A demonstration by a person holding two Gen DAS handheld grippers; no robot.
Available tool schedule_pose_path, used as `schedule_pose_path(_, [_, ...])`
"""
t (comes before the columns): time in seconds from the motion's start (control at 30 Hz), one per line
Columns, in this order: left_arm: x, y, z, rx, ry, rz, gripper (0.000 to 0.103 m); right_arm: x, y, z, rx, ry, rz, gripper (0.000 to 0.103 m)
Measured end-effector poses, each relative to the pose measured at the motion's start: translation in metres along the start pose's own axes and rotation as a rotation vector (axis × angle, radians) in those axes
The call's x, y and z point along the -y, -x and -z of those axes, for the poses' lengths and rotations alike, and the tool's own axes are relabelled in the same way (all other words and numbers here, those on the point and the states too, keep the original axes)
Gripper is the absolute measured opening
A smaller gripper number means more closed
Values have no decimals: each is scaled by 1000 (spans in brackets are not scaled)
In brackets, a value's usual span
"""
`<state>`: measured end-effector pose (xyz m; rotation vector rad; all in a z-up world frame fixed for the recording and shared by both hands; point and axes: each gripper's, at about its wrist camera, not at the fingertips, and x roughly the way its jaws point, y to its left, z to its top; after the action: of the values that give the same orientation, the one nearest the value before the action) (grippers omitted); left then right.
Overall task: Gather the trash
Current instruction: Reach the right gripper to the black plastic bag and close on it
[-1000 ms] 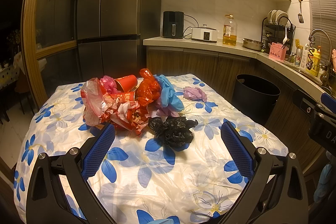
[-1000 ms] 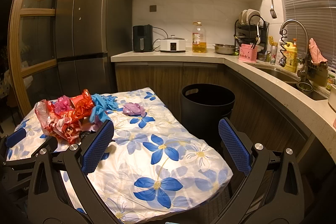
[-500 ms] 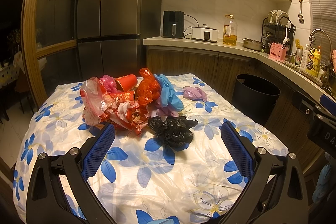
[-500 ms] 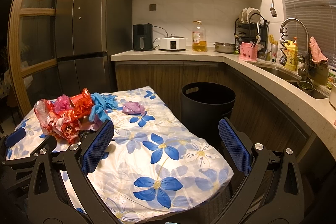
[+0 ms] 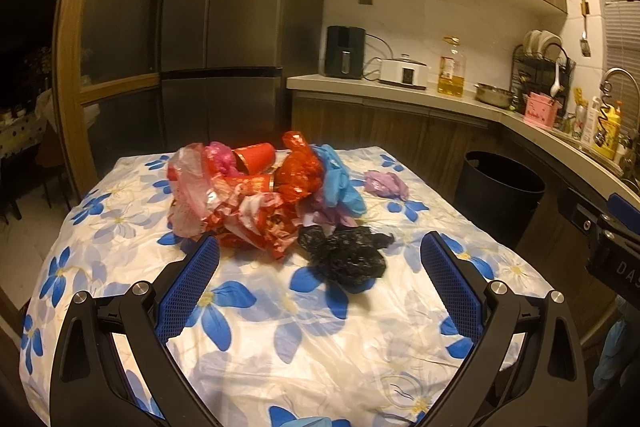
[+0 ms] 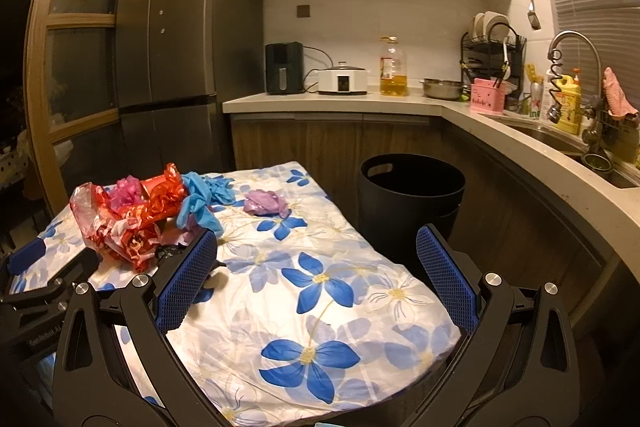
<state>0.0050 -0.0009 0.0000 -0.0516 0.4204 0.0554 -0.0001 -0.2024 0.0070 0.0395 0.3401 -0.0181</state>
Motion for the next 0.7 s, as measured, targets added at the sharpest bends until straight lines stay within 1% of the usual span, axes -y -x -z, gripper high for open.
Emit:
schedule_pose_path(0.13, [-13,-9,6,-2,38,-34,97,-2,-13,6,3,-3,-43,98])
schedule_pose_path(0.27, [-22,-21,12,-6,56,-83,97,-7,-30,15,4,-8,-84,98])
schedule_pose_path(0.33, [-32,-26,15,-8,74,-92,97,-12,-41,19,-4,-11,-109,98])
schedule_pose_path(0.5, [-53,-34,17,23,108,-137,97,-32,-65,30,-21,-8,-198,92])
schedule_pose_path(0.6, [-65,-41,18,28,138,-159,97,-51,-78,38,-36,12,-282,86])
schedule_pose_path(0.63, [-69,-43,18,28,147,-163,97,-59,-83,40,-44,21,-310,83])
schedule_pose_path(0.7, [-76,-46,18,33,165,-176,97,-72,-89,45,-55,34,-351,79])
